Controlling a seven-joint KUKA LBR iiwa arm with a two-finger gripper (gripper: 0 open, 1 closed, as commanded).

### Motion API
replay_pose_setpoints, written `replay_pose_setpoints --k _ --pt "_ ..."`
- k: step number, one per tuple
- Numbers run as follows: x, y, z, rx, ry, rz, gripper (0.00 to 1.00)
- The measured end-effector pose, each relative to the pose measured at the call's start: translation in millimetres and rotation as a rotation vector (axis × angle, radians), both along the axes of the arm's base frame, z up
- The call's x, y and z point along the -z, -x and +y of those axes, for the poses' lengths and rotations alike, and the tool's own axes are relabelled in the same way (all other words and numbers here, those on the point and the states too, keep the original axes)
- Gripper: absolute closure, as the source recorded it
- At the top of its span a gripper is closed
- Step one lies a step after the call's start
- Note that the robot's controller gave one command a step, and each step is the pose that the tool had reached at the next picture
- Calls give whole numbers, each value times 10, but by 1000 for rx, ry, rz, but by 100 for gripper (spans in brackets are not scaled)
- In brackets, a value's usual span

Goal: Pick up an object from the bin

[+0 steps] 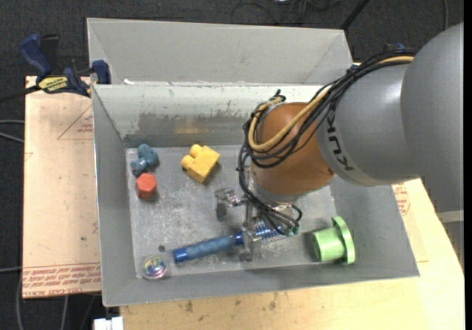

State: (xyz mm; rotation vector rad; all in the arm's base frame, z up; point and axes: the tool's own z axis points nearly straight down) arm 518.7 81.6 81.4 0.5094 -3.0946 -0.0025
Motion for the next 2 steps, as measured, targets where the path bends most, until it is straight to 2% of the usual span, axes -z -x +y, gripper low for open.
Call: replay_pose_setpoints --k 1,2 --pt "-25 -11 -3 2 -1 -4 100" --pt "-1203 268 165 15 -2 -12 100"
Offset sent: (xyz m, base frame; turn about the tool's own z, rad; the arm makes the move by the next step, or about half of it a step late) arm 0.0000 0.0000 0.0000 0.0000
